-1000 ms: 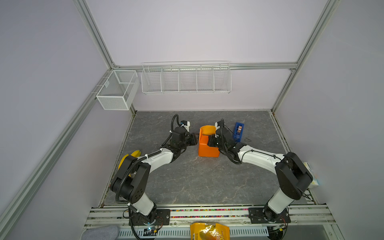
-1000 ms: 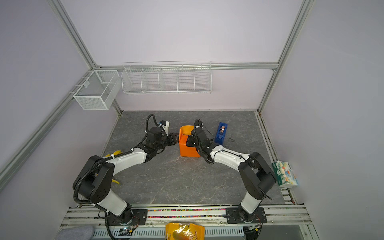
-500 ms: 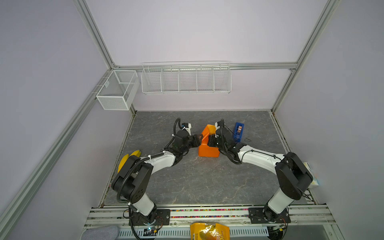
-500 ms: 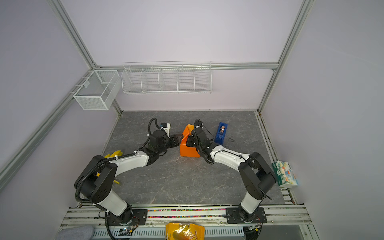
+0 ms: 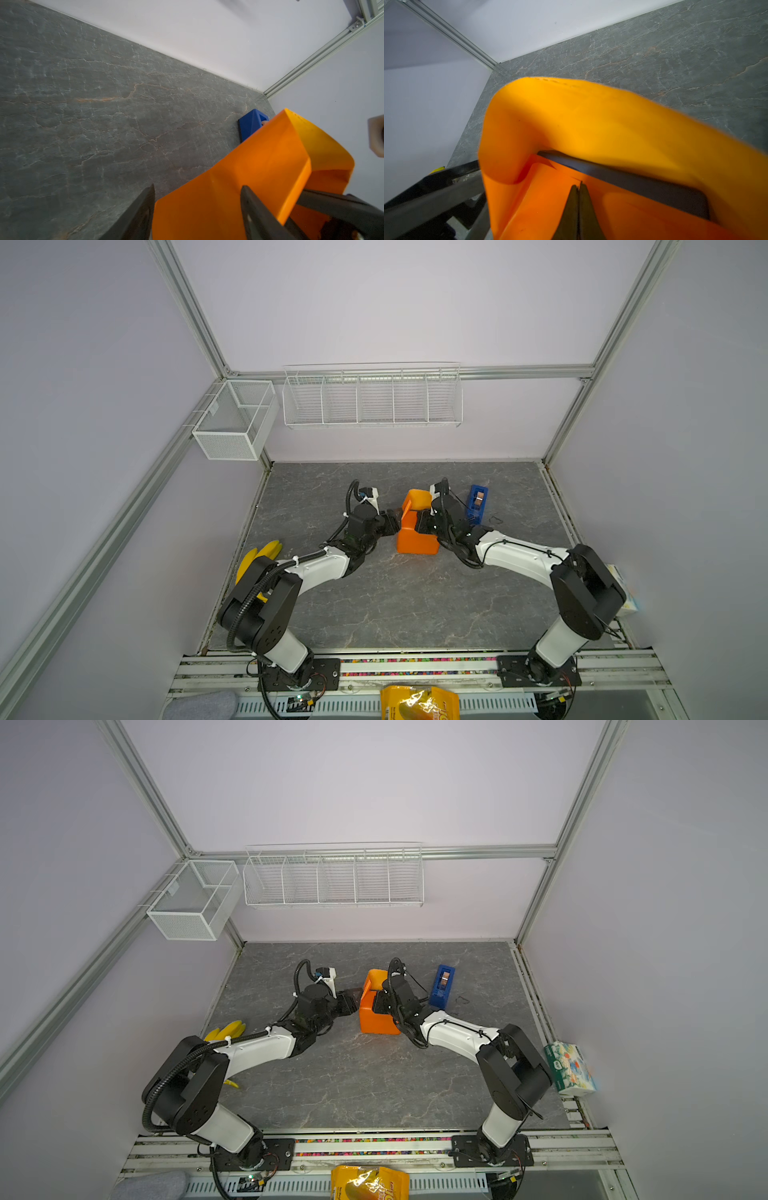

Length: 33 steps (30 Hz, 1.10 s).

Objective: Wrap the gift box in paper

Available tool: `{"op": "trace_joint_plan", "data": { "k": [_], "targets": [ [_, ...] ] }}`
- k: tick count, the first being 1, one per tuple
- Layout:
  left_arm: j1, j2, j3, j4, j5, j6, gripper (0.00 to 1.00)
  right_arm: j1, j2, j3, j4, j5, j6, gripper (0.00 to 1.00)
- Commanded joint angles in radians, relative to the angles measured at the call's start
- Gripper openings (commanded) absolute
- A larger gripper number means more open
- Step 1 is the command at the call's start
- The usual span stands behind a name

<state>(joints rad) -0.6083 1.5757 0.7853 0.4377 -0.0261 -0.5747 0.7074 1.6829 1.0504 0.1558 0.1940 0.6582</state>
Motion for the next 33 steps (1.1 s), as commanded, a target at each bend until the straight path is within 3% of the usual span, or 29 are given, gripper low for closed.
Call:
{"op": "trace_joint_plan", "data": {
  "k": [1, 13, 33],
  "targets": [
    [0.01, -0.016, 0.012, -0.012, -0.041, 0.008, 0.66, -0.011, 0.011, -0.012, -0.135, 0.016, -0.003, 0.07],
    [0.021, 0.024, 0.032, -0.065, -0.053, -0.045, 0.66, -0.011, 0.006, -0.015, -0.136, 0.019, -0.003, 0.06],
    [0.008, 0.067, 0.01, 0.058, -0.002, -0.081, 0.65, -0.011, 0.012, -0.01, -0.139, 0.016, -0.002, 0.07]
  ]
}}
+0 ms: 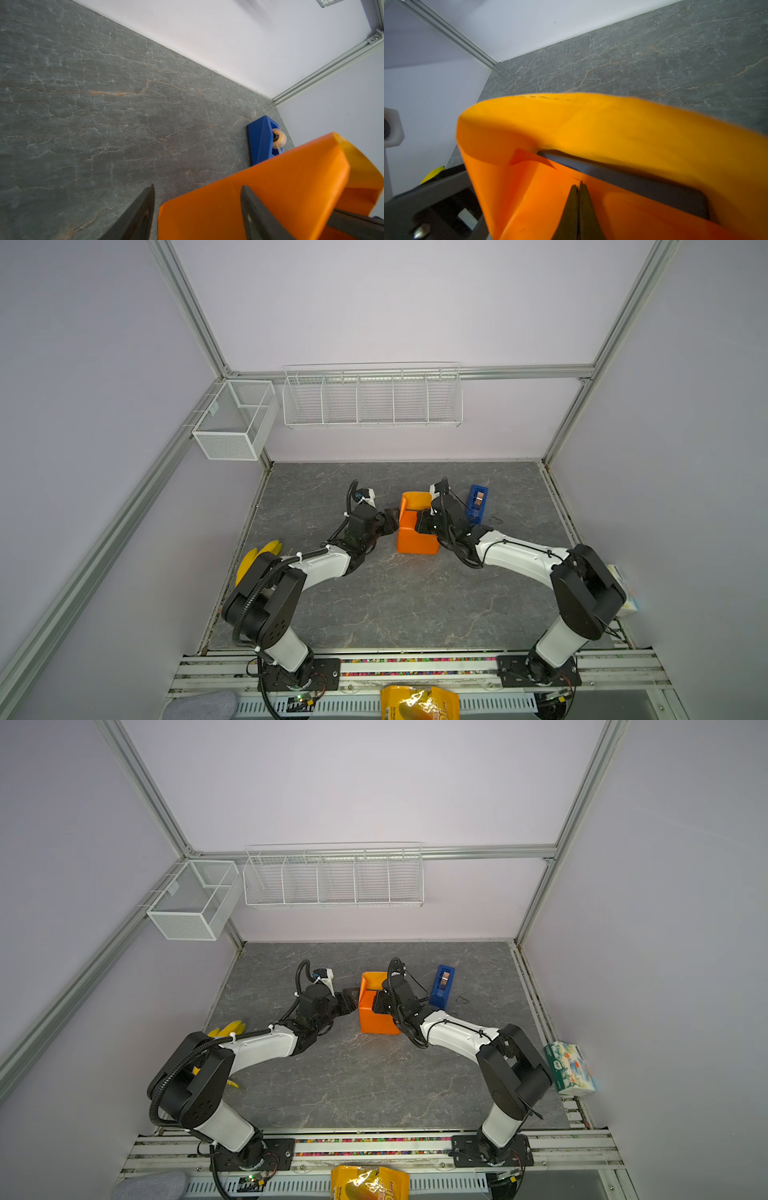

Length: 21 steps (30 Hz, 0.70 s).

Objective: Wrap the gift box in paper

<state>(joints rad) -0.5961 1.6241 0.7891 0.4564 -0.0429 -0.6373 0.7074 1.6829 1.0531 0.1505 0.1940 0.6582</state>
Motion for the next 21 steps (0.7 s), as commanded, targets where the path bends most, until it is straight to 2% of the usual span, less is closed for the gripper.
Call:
{"op": "trace_joint_plan", "data": {
  "k": [1, 21],
  "targets": [
    [-0.004, 0.021, 0.007, 0.037, 0.015, -0.018, 0.65, -0.01, 0.011, -0.013, -0.135, 0.017, -0.003, 0.07],
    [-0.011, 0.073, 0.032, -0.023, 0.064, 0.003, 0.66, -0.011, -0.001, -0.027, -0.134, 0.022, 0.001, 0.07]
  ]
}}
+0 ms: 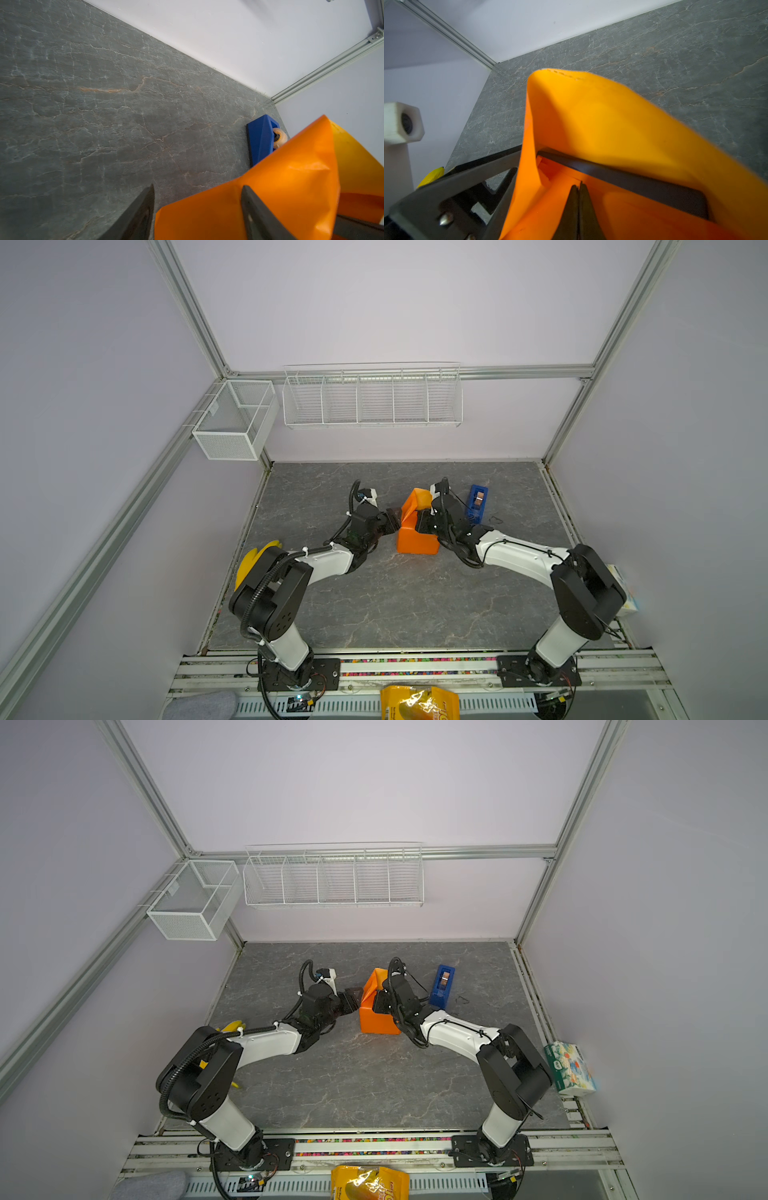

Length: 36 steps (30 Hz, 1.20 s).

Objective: Wrap the gift box in paper

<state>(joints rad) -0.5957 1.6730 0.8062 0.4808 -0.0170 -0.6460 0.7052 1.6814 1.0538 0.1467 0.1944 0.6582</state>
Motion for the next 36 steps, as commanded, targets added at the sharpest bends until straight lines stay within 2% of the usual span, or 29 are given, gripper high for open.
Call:
{"op": "trace_joint_plan", "data": {
  "k": [1, 8, 18, 25, 31, 36],
  "targets": [
    [-0.014, 0.023, 0.016, -0.052, 0.04, 0.016, 0.66, -0.009, -0.002, -0.029, -0.13, 0.022, 0.001, 0.07],
    [-0.03, 0.025, 0.039, -0.147, 0.053, 0.069, 0.69, -0.013, -0.017, -0.039, -0.128, 0.03, 0.0, 0.07],
    [-0.035, 0.028, 0.034, -0.185, 0.058, 0.11, 0.71, -0.018, -0.052, -0.041, -0.141, 0.033, -0.002, 0.07],
    [-0.041, 0.021, 0.034, -0.205, 0.026, 0.128, 0.72, -0.024, -0.153, -0.045, -0.172, 0.044, -0.005, 0.07],
    [-0.049, 0.014, 0.042, -0.219, 0.005, 0.143, 0.72, -0.018, -0.184, -0.005, -0.147, -0.018, -0.015, 0.07],
    [-0.05, 0.014, 0.043, -0.222, 0.003, 0.14, 0.72, 0.001, -0.1, 0.076, -0.139, -0.072, -0.034, 0.07]
  ]
}}
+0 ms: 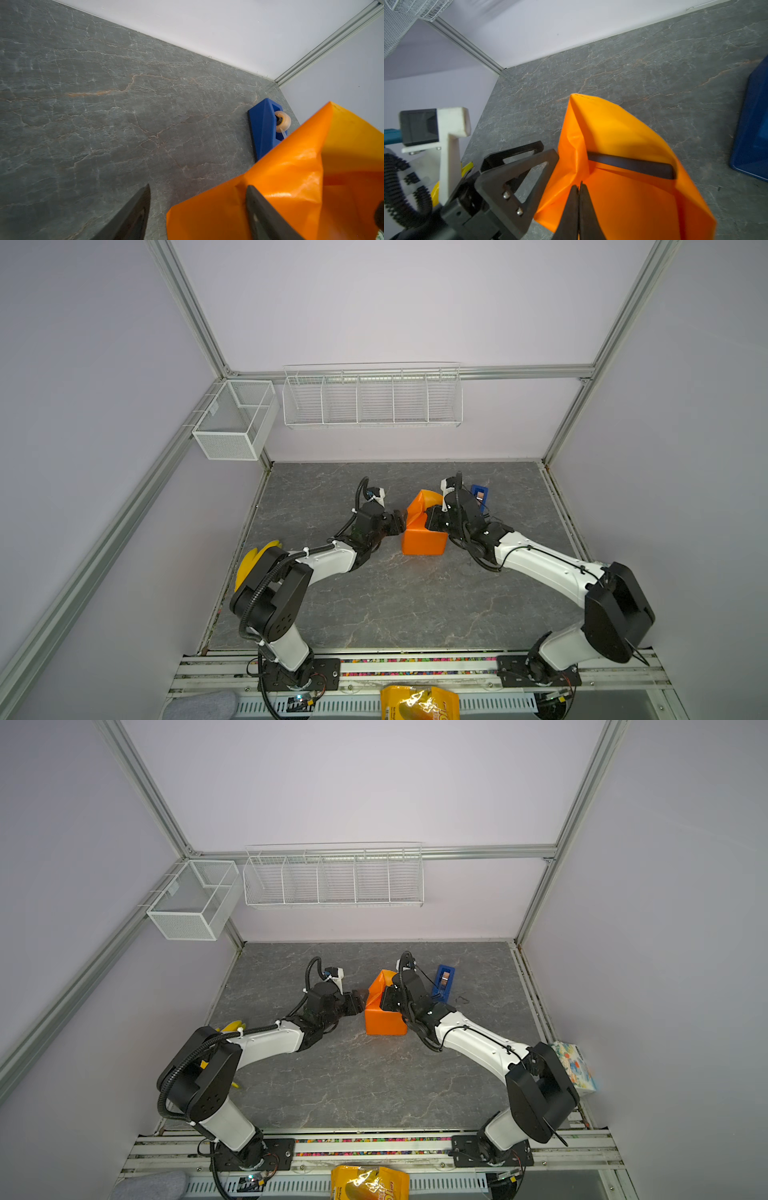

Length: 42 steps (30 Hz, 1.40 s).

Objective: Wrap the gift box in paper

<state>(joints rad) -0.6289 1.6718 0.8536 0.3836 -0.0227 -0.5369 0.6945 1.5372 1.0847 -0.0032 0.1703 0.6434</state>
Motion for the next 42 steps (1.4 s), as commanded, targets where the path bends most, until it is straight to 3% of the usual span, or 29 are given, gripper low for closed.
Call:
{"op": "trace_joint_plan", "data": {
  "k": [1, 12, 18, 28, 42],
  "targets": [
    [-0.017, 0.016, -0.005, -0.126, 0.008, 0.03, 0.72, 0.013, 0.066, 0.059, 0.014, -0.057, -0.014, 0.07],
    [-0.019, 0.003, -0.009, -0.132, -0.004, 0.033, 0.72, 0.023, 0.207, 0.109, 0.008, -0.056, 0.014, 0.07],
    [-0.018, -0.01, -0.017, -0.134, -0.013, 0.035, 0.72, -0.004, 0.197, 0.077, -0.115, 0.052, 0.052, 0.07],
    [-0.018, -0.041, -0.017, -0.144, -0.017, 0.041, 0.72, -0.029, 0.158, 0.015, -0.142, 0.064, 0.078, 0.07],
    [-0.018, -0.054, 0.067, -0.195, 0.119, 0.0, 0.75, -0.017, 0.169, 0.017, -0.107, 0.017, 0.07, 0.07]
  ]
}}
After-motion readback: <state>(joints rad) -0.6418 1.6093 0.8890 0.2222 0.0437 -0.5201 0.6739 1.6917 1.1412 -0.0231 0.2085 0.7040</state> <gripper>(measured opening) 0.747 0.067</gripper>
